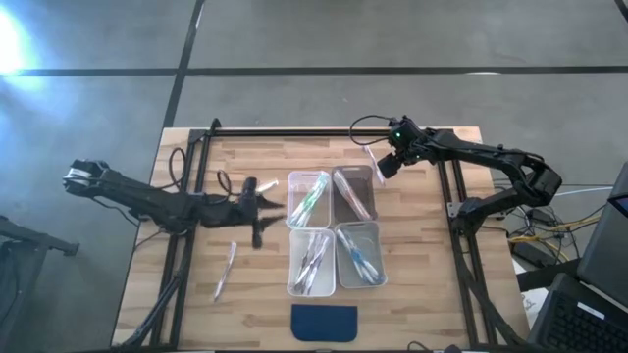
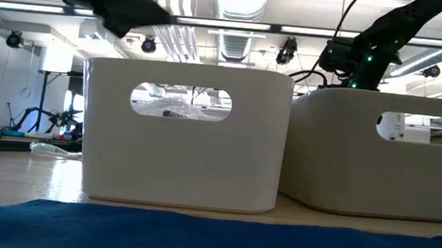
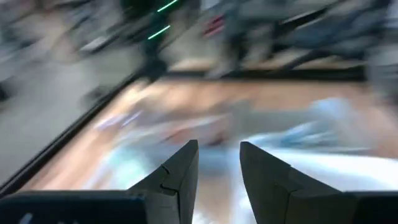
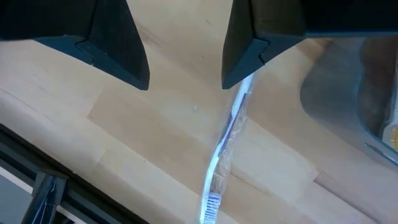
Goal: Pick & Place Toothbrushes
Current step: Put the green toothbrush into the transparent bin
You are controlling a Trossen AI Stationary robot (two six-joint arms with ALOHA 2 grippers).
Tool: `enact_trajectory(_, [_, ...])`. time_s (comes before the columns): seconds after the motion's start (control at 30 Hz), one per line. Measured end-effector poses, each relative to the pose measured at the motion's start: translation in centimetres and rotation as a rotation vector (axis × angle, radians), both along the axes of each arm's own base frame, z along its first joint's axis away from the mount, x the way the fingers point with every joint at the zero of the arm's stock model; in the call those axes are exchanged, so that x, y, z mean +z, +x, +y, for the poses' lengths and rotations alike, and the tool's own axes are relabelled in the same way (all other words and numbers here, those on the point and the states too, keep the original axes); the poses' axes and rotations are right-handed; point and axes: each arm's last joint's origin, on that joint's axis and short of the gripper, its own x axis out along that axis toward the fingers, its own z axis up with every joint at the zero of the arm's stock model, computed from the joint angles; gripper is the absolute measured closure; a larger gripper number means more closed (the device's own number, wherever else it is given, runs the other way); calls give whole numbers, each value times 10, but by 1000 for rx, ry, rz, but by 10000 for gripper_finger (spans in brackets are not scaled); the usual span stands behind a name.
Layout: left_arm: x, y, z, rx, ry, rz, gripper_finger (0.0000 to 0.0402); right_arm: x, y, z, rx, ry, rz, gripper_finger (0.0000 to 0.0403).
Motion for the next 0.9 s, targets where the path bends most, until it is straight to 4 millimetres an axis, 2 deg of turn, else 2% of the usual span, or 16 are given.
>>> enact_trajectory(0.17, [-6, -5, 21, 350, 59, 228, 265, 0, 0, 0, 1, 0, 0, 207])
enact_trajectory(0.37, [15, -14, 43, 530, 34, 429, 227, 0, 0, 0, 1, 0, 0, 223])
enact_trajectory(0.53, [37, -18, 54, 569, 75, 498, 212, 0, 0, 0, 1, 1, -1, 237])
enact_trajectory(0.6, [39, -19, 54, 551, 99, 522, 213, 0, 0, 0, 1, 1, -1, 242])
enact_trajectory(0.73, [38, -20, 63, 513, -3, 588, 219, 0, 0, 0, 1, 2, -1, 252])
enact_trajectory(0.9, [23, -20, 83, 572, -45, 722, 226, 0, 0, 0, 2, 3, -1, 262])
